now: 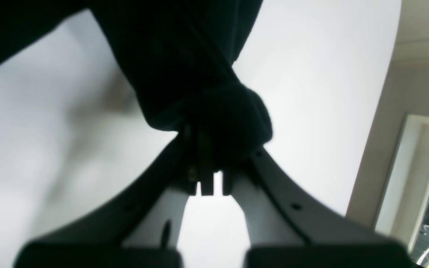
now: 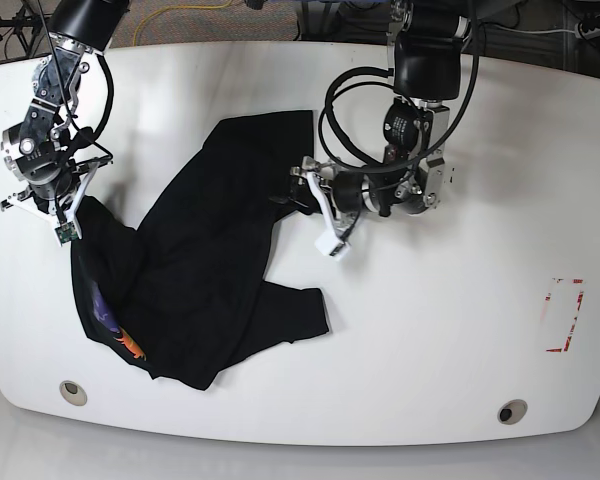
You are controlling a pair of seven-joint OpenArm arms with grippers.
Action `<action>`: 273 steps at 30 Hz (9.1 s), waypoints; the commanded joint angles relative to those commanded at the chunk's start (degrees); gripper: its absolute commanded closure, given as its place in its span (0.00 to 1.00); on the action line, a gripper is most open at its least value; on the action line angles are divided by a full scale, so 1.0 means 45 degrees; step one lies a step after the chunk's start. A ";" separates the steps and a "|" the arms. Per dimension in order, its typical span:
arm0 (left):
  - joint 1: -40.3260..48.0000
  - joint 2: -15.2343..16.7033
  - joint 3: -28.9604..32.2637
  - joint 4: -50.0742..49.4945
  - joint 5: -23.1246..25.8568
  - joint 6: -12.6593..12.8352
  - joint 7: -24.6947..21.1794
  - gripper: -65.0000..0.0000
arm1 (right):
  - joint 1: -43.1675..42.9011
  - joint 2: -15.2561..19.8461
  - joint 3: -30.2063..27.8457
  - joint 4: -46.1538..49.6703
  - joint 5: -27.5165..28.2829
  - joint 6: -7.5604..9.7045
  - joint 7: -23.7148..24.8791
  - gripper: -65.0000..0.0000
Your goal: Fold the T-shirt properly
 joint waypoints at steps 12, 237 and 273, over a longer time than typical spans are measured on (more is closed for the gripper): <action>-0.0215 0.0000 0.0606 -0.0918 -0.0313 0.0195 -0.1094 0.44 | 0.0000 0.0000 0.0039 0.0000 0.0020 0.0000 0.0000 1.00; -0.2852 -0.8066 -0.5353 0.8772 -0.2930 0.1797 0.0684 0.97 | 0.2891 0.0567 -0.0430 0.2579 -0.0117 0.0000 -0.1778 1.00; 0.5705 -0.8984 -0.8791 0.9241 -0.2833 0.0821 0.0684 0.97 | -0.3243 -0.2833 0.0547 0.2383 -0.0078 0.0000 -0.1563 1.00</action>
